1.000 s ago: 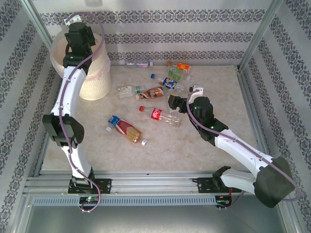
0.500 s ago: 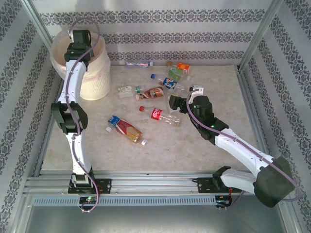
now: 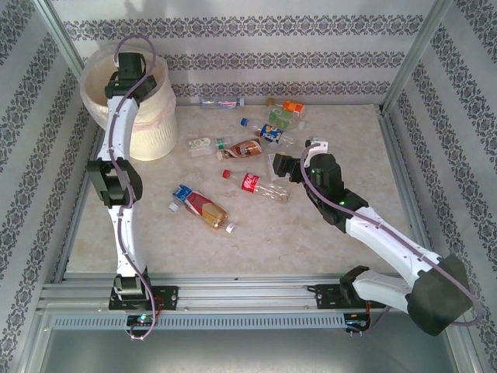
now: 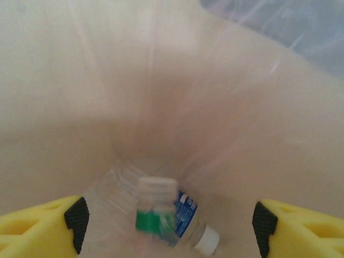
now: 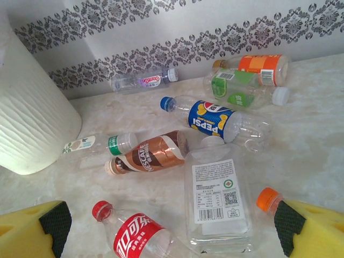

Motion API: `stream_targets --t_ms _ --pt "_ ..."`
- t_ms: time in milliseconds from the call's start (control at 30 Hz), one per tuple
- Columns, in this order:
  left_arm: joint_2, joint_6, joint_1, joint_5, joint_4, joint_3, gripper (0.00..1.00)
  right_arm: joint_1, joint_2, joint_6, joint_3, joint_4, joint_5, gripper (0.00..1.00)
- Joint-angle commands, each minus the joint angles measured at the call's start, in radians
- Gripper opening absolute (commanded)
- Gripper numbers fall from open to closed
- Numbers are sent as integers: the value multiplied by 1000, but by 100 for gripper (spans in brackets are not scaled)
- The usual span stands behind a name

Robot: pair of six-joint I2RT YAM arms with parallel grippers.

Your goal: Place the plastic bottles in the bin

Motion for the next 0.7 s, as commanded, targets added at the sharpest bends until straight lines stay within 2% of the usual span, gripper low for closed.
stream_targets --t_ms 0,133,433,667 --pt "-47 -21 8 49 -35 30 86 -10 -21 20 6 -8 33 98" --pt "-87 -33 8 106 -34 30 91 -15 -19 31 3 -21 42 98" --pt "-206 -109 5 307 -10 8 98 -53 -6 62 -21 -88 41 98" --pt "-343 -170 -9 430 83 -152 100 -104 77 44 10 -171 -42 98"
